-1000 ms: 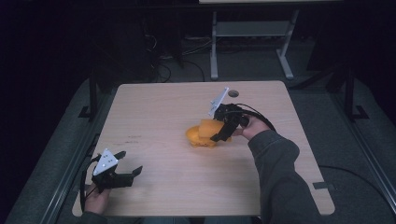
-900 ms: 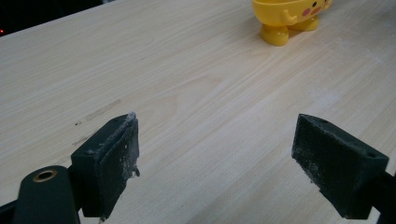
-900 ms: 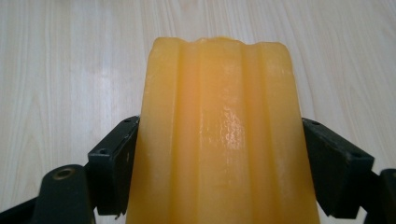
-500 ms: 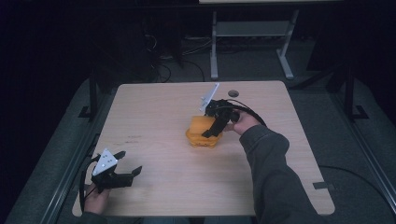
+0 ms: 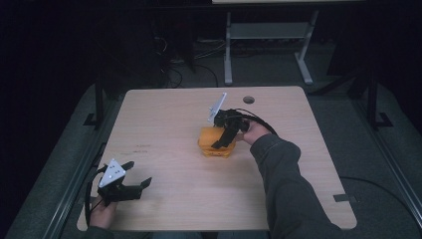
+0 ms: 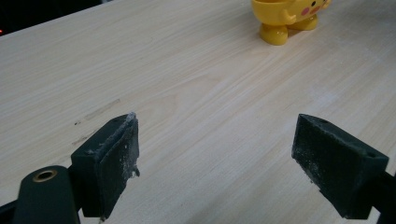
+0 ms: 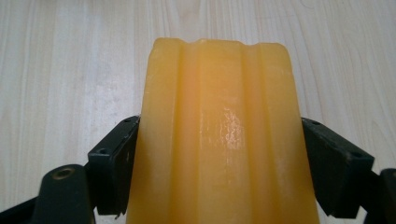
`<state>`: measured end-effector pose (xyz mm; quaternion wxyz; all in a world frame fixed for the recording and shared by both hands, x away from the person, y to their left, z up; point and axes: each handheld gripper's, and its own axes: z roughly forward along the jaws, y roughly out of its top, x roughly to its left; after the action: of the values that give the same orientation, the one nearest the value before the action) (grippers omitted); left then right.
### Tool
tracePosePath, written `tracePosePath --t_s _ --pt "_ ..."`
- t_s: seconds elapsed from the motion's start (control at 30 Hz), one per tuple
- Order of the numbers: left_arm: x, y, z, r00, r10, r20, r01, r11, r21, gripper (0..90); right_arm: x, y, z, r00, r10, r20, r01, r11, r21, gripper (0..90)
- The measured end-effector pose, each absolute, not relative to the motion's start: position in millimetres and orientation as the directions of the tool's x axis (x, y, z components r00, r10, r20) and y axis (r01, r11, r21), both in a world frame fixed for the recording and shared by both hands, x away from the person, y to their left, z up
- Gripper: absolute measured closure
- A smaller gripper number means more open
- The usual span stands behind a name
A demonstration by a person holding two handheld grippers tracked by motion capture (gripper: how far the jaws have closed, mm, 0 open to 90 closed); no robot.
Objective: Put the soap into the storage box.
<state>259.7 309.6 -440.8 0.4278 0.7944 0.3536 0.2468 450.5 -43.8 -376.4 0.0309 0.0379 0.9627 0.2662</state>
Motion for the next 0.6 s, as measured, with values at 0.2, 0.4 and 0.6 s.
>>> tracePosePath --t_s 0.2,0.4,0.6 --pt "259.7 309.2 -440.9 0.628 0.773 0.09 0.352 -0.385 0.853 14.3 453.0 -45.6 -381.2 -0.995 0.091 -0.029 0.062 0.851 0.522 20.5" --pt "259.9 309.4 -441.1 0.628 0.773 0.087 0.352 -0.382 0.854 14.3 454.5 -45.7 -385.6 -0.996 0.091 -0.021 0.066 0.845 0.53 20.5" --pt "259.9 309.5 -441.4 0.629 0.772 0.088 0.352 -0.384 0.854 14.3 455.5 -44.7 -388.8 -0.996 0.089 -0.014 0.068 0.846 0.528 20.5"
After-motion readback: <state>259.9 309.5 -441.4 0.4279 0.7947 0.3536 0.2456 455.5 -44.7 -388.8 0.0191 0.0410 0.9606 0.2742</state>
